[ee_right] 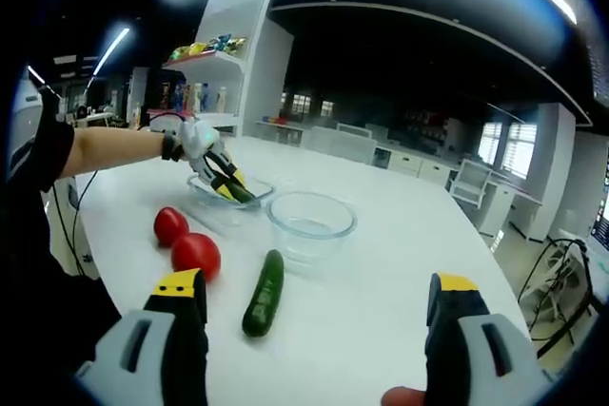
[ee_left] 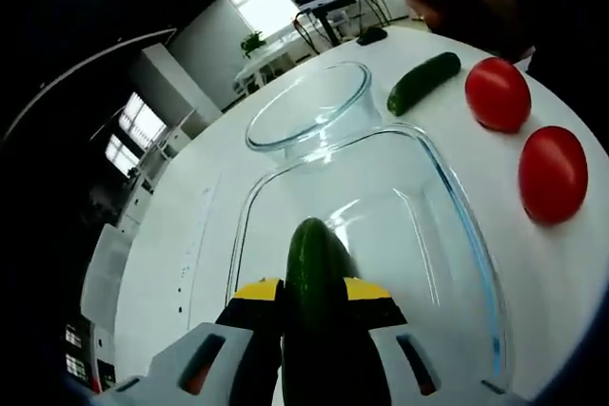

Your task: Sort the scattered tomatoes and cucumbers on the table and place them into their respective storage containers

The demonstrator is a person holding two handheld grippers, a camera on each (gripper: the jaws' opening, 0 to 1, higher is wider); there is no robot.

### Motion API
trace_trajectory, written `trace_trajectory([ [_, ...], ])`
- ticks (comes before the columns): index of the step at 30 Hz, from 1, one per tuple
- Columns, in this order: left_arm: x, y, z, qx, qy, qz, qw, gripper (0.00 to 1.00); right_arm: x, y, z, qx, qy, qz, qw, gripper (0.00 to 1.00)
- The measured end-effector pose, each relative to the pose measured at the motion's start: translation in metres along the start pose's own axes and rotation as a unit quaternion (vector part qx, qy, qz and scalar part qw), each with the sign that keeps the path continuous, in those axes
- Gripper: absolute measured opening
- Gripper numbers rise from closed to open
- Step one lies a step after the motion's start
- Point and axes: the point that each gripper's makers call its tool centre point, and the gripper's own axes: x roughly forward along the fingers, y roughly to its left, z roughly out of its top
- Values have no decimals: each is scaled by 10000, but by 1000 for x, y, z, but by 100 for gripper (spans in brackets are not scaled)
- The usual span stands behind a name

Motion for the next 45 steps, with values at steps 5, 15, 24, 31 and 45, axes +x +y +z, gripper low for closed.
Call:
trace_trajectory([
  [5,0,0,-1,-33,-6,16,10000,23,0,2,-1,-13,3,18,10000,91],
  [15,0,5,-1,-475,-74,132,9988,24,-3,1,-1,11,-19,14,10000,91],
  [24,-2,11,-5,-635,-92,302,9975,29,-2,1,-3,14,-9,20,10000,91],
  [31,-8,17,-3,-879,-330,376,9949,30,-1,4,-3,5,-7,58,10000,91],
  [45,-30,27,20,-1534,-978,581,9816,36,0,7,-2,-12,-8,92,10000,91],
])
